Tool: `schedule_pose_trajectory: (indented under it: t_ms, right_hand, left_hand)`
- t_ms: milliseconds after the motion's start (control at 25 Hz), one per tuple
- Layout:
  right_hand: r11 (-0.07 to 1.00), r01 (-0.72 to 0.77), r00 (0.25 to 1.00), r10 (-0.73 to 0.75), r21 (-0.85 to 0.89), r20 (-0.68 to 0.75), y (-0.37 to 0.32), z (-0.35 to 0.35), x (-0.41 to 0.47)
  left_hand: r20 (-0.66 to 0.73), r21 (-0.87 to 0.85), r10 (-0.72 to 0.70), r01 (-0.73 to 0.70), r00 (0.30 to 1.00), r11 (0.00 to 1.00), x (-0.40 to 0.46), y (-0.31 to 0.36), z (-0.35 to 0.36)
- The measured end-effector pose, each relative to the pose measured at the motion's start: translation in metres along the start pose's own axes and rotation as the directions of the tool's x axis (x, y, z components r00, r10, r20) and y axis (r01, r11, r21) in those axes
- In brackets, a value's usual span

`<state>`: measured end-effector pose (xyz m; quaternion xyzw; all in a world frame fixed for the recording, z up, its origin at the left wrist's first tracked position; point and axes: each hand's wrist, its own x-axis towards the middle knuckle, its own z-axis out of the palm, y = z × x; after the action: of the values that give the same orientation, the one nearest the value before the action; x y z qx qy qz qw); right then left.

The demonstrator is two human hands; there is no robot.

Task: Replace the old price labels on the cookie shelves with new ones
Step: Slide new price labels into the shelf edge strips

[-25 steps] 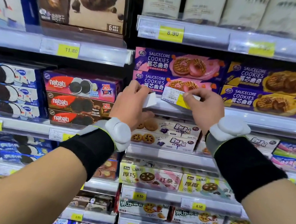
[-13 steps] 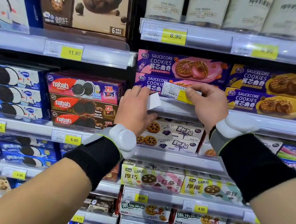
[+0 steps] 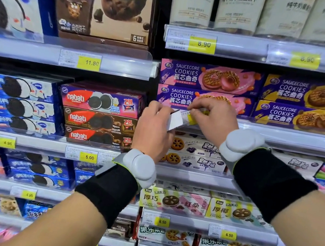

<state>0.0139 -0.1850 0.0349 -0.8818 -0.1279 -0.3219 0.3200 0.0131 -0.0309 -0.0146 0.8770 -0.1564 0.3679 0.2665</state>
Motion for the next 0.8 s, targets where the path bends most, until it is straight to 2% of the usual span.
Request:
schedule_pose_trajectory:
  t_ms: [160,360,480,680,800]
  right_hand:
    - [1.000,-0.020,0.999,0.021,0.021,-0.043,-0.003,0.008,-0.004]
    - [1.000,-0.015,0.997,0.014,-0.019,-0.076,-0.004,0.013,-0.012]
    - [0.997,-0.031,0.999,0.028,-0.077,-0.037,0.000,0.014,-0.015]
    - [0.962,-0.014,1.000,0.017,-0.273,0.007,0.009,0.006,-0.023]
    - [0.958,-0.024,0.997,0.043,-0.285,0.061,0.009,0.003,-0.026]
  left_hand:
    - [0.011,-0.066,-0.006,0.007,1.000,0.998,-0.003,-0.001,-0.002]
    - [0.041,-0.069,0.022,-0.019,0.999,0.997,-0.003,-0.003,-0.004]
    - [0.048,-0.073,0.023,-0.020,0.999,0.997,-0.004,-0.004,-0.005]
    - [0.057,-0.081,0.024,-0.019,0.998,0.997,-0.003,-0.006,-0.006]
    - [0.059,-0.082,0.020,-0.015,0.998,0.996,-0.002,-0.005,-0.006]
